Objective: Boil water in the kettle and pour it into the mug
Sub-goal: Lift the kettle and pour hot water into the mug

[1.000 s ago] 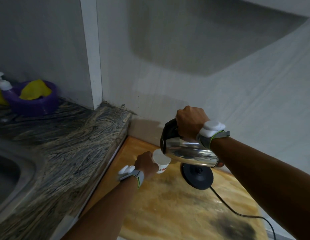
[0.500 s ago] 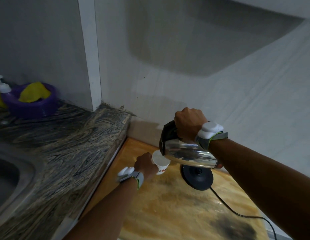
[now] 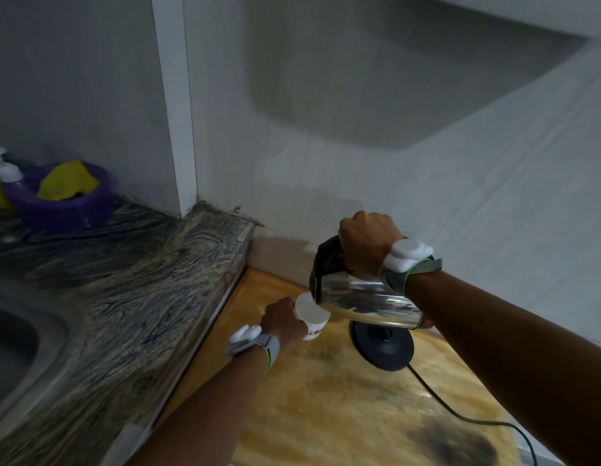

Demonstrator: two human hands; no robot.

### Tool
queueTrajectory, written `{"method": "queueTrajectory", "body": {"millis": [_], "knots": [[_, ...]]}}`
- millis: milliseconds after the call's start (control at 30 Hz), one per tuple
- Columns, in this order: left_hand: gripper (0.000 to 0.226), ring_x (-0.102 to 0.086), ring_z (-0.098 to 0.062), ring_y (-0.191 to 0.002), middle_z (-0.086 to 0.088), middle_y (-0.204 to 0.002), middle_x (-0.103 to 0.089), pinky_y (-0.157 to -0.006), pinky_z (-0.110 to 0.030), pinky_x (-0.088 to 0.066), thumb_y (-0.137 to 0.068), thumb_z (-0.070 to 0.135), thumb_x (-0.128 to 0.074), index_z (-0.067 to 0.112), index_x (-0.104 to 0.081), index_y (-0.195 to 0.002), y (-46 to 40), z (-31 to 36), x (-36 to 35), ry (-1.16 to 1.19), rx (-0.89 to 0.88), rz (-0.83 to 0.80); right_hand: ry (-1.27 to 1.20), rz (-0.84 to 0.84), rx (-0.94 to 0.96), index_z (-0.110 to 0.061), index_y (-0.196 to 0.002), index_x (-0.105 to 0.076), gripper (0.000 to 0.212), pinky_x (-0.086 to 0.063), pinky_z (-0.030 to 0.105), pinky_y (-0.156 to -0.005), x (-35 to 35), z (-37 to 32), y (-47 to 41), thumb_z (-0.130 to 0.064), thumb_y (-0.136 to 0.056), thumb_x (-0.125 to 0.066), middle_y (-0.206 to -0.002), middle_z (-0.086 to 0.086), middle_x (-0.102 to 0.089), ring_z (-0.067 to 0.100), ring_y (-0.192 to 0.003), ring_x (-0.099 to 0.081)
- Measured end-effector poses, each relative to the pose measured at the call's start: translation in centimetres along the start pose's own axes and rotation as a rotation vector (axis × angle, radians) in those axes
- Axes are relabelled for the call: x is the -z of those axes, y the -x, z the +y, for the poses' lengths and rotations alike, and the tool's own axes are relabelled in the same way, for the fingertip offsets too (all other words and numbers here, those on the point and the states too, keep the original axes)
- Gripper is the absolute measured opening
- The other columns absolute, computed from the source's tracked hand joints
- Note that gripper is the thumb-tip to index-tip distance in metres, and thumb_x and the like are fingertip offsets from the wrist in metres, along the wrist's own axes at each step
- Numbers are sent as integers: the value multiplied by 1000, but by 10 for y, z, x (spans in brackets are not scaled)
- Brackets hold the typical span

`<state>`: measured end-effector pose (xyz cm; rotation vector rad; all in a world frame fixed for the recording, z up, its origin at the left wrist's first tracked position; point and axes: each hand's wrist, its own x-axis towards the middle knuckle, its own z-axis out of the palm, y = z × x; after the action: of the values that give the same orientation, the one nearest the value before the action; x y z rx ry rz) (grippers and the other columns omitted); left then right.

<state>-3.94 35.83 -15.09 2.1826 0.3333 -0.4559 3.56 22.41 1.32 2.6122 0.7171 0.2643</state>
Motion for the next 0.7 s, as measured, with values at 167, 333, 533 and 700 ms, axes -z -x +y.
{"method": "queueTrajectory", "body": {"millis": [167,333,533,700], "knots": [[55,-59,-39,-133,-18,-150,-53,-106,-43,-55,-93,19,-66,11,-52,-145,1,1,0,5,8,2,-4,18,-2,-16,-77,-60,16,-39,32,-53,-2,0,1,-29,-72,-68,-77,11,-63,32,-64,-63],[55,-58,-39,-134,-17,-151,-53,-108,-42,-53,-94,18,-65,11,-52,-146,1,2,0,-14,9,1,-20,13,-6,-19,-71,-49,21,-41,32,-54,0,1,2,-29,-74,-67,-77,11,-64,31,-62,-61],[55,-59,-38,-135,-17,-152,-53,-107,-40,-54,-93,16,-65,10,-55,-147,0,2,2,-6,26,1,-46,13,-42,-18,-68,-47,26,-45,31,-54,0,7,2,-29,-74,-69,-61,2,-46,24,-53,-50],[51,-59,-36,-136,-16,-152,-56,-102,-34,-52,-94,14,-66,9,-59,-144,2,4,5,-33,37,15,-80,30,-140,-19,-62,-44,29,-37,29,-50,-4,15,5,-32,-66,-70,-54,-3,-30,21,-46,-39]]}}
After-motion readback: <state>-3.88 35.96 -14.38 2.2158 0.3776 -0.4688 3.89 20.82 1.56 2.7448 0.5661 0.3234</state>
